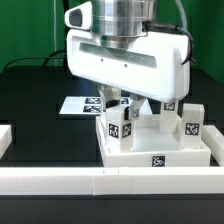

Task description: Assemble square table

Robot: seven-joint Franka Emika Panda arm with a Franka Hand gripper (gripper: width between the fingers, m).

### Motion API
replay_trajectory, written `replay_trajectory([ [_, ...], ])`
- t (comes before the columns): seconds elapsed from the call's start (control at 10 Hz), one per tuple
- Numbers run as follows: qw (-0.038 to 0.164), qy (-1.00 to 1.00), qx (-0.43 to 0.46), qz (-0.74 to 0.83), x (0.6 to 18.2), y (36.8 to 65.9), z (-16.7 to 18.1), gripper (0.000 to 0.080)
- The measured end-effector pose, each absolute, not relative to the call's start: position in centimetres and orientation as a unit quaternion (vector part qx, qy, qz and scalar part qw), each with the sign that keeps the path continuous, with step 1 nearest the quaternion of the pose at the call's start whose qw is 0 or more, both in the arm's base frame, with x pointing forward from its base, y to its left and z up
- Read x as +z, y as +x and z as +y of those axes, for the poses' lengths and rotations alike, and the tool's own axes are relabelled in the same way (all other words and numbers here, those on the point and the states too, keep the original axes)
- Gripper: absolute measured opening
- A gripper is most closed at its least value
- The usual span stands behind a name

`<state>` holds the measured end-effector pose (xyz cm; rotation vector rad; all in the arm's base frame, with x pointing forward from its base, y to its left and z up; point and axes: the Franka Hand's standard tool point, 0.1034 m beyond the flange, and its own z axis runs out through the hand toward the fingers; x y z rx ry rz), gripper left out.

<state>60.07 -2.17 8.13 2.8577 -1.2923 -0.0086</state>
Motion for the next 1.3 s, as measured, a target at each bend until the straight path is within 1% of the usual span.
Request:
replay_trajectory([
  [0.1,0.002,0.912,-0.002,-0.411,8.13,60.08,-2.11,0.0285],
  [0.2,0.003,0.912,-0.003,-0.41,8.1,60.07,-2.12,0.0363],
  [0.3,0.003,0.919,-0.003,-0.394,8.1,60.05,-2.12,0.0363],
  [0.4,0.002,0.93,-0.003,-0.368,8.24,60.08,-2.06,0.0547],
  [0.5,0.001,0.941,-0.002,-0.34,8.44,60.17,-2.04,0.0618],
  [0.6,0.002,0.952,-0.001,-0.305,8.39,60.17,-2.1,0.0618],
  [0.7,0.002,0.961,-0.002,-0.276,8.36,60.15,-2.13,0.0643],
  [0.8,0.002,0.971,-0.002,-0.241,8.36,60.15,-2.17,0.0648],
  [1.1,0.013,0.998,-0.005,-0.064,8.26,60.02,-2.18,0.0649],
  [1.3,0.013,0.999,-0.006,0.04,8.33,60.12,-2.16,0.0649],
])
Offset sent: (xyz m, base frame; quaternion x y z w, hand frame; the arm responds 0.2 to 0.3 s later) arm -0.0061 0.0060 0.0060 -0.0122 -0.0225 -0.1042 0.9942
